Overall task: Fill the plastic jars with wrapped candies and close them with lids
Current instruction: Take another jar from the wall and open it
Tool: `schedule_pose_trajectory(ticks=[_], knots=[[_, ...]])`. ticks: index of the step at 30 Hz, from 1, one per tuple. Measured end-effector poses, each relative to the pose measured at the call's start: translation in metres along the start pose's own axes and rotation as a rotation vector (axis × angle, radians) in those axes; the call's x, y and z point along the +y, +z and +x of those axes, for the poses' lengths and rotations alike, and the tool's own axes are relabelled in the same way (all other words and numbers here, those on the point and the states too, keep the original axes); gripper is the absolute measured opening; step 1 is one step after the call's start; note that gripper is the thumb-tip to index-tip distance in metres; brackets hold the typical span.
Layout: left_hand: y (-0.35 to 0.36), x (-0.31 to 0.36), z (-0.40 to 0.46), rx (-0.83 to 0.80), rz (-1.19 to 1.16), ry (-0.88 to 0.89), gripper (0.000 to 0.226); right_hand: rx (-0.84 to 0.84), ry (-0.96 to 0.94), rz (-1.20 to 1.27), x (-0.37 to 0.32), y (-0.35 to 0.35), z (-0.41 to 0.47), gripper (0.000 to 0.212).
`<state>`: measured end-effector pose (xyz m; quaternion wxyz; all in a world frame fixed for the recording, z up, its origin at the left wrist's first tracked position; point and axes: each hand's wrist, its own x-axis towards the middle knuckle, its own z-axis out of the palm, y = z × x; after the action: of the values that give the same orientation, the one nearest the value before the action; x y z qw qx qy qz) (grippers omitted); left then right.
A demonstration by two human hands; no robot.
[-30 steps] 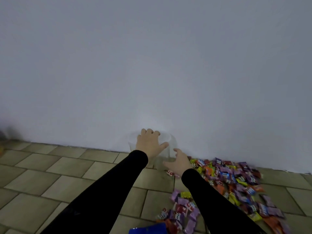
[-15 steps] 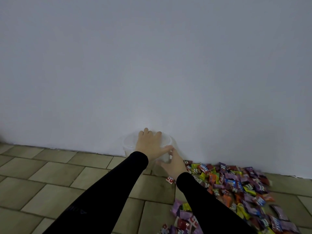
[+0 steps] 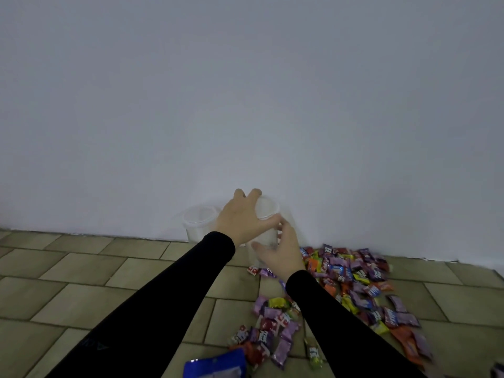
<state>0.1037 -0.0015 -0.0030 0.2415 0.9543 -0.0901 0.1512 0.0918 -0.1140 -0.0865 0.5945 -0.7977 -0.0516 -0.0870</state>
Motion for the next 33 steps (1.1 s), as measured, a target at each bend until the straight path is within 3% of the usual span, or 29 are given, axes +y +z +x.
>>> schedule_pose_trajectory(ticks=[5, 11, 14, 19, 30, 33], knots=[[-0.008, 0.044, -0.031, 0.003, -0.066, -0.004, 0.066, 0.055, -0.109, -0.024, -0.002, -0.036, -0.042, 0.075], [-0.007, 0.100, -0.078, -0.123, -0.096, 0.018, 0.072, 0.122, -0.111, 0.025, -0.001, -0.076, -0.103, 0.099], [0.001, 0.122, -0.100, -0.223, -0.070, 0.005, 0.076, 0.108, -0.082, 0.136, 0.003, -0.096, -0.129, 0.085], [0.016, 0.153, -0.132, -0.317, -0.040, 0.010, 0.082, 0.210, -0.142, -0.020, 0.015, -0.126, -0.170, 0.061], [0.042, 0.193, -0.186, -0.353, -0.003, 0.017, 0.058, 0.107, -0.115, 0.027, 0.039, -0.160, -0.238, 0.070], [0.052, 0.197, -0.195, -0.328, -0.026, -0.059, 0.059, 0.019, -0.100, 0.075, 0.041, -0.169, -0.249, 0.070]])
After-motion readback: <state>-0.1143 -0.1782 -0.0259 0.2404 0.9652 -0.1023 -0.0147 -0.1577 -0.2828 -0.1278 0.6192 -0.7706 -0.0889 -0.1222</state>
